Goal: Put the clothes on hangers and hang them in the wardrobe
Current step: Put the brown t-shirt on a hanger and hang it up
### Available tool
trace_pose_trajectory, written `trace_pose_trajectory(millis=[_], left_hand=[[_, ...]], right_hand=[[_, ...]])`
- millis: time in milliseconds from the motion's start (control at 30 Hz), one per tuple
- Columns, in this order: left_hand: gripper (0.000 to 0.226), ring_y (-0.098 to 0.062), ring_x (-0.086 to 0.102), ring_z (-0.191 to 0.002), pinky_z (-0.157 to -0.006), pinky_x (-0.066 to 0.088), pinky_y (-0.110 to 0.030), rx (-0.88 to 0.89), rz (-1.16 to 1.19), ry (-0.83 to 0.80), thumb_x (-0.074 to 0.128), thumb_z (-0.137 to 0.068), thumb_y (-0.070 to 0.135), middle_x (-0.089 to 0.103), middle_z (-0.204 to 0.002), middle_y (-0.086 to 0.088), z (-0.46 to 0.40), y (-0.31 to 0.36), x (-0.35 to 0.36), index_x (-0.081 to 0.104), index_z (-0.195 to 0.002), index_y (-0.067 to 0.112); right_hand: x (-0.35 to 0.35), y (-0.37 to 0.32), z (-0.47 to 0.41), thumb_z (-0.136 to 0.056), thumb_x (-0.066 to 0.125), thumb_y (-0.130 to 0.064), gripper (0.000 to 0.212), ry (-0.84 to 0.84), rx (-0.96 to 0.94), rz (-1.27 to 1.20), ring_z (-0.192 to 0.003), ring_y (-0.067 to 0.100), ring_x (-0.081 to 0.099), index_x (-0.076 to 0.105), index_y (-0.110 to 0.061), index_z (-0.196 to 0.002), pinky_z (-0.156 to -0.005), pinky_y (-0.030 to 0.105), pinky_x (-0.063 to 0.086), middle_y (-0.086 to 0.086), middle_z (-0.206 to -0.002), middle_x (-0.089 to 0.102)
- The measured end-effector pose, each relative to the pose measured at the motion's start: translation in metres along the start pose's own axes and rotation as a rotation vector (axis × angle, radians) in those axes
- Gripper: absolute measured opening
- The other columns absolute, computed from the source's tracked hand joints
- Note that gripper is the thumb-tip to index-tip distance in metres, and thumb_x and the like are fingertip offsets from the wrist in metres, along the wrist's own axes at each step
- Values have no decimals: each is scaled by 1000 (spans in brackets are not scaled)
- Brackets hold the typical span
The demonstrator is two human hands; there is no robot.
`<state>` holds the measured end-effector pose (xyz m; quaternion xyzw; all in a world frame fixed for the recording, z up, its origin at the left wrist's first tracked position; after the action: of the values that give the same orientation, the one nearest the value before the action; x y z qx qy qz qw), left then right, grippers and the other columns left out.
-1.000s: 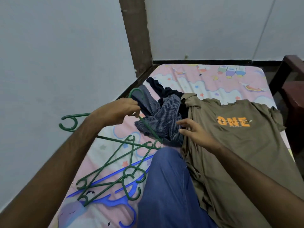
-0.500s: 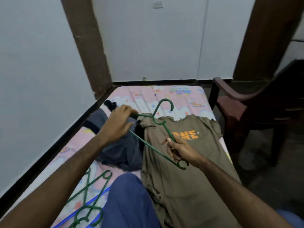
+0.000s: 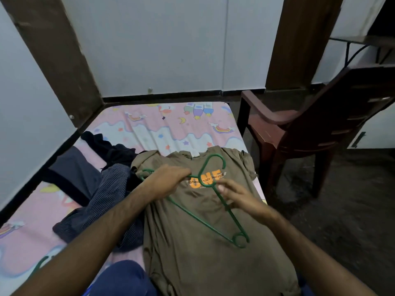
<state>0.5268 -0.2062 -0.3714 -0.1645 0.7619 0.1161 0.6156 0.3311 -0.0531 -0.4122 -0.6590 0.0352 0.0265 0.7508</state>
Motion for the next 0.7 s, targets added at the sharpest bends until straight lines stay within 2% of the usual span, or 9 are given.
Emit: trace_pose_trajectory(millis=[100,200,300,400,467,533,567,633,700], left_hand=[[14,-25,63,-88,-65,44,-37,27,-49,-109,52,-94,15,65,-95,0,-23,5,10,55,-106,21],[13,-24,62,-97,-64,39,-34,24,-106,-233,46,-102,24,65,-105,0,-47,1,23,52,-114,24],[21,-23,61,-104,-74,47,-36,56,-40,-320,45,-105,30,63,-111,-1,-72,-7,38,54,-123,23],[40,-24,55,-114,-89,45,-41,137,-140,-224,49,-103,34,57,-126,-3,-94,-24,47,50,-141,22],[44,-25,53,-119,-94,42,-46,13,-164,15,55,-96,26,54,-133,-1,-106,-45,44,50,-140,24],[39,-24,54,-115,-93,40,-46,-235,-10,231,55,-92,17,57,-127,0,-112,-76,47,57,-130,25],[34,-23,55,-112,-94,40,-46,-367,131,256,53,-91,16,59,-122,1,-112,-93,54,60,-122,27],[26,-20,57,-112,-100,41,-47,-573,444,125,46,-87,25,63,-118,4,-113,-124,78,60,-106,33],[28,-19,54,-121,-104,38,-45,-597,466,-163,43,-87,32,61,-127,6,-115,-136,107,59,-110,33]], right_hand=[[-30,-17,-25,-99,54,-48,40,144,-76,-31,-91,24,68,61,-24,-129,-84,46,57,15,-111,69],[-49,-29,-55,-105,46,-41,36,168,-110,77,-72,30,66,62,-12,-120,-62,38,55,24,-92,70],[-68,-29,-87,-109,45,-31,29,177,-133,249,-53,27,58,63,-8,-108,-46,29,47,21,-71,68],[-92,-19,-119,-110,43,-20,28,162,-76,351,-43,19,48,64,-4,-103,-41,25,38,10,-57,60],[-120,-3,-141,-109,43,-16,30,264,29,306,-39,14,43,64,-7,-90,-40,23,33,7,-57,56],[-153,18,-157,-108,41,-13,32,438,126,125,-34,8,39,62,-8,-84,-36,18,29,7,-56,57],[-167,29,-162,-108,40,-12,29,521,161,-28,-33,5,39,60,-7,-88,-34,16,29,5,-53,59],[-185,45,-171,-110,37,-15,25,640,200,-297,-34,3,44,57,-6,-97,-36,13,37,6,-54,61],[-196,56,-181,-111,36,-19,26,653,239,-285,-36,3,51,56,-7,-100,-40,15,45,10,-66,61]])
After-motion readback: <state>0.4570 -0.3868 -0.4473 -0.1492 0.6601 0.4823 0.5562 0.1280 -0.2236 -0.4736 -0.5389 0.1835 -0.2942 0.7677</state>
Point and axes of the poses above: each hand's wrist, its own z-axis away from the middle knuckle, its own x-axis out of the palm, y = z × x, the point moved 4 cm from there along -z, towards the middle knuckle
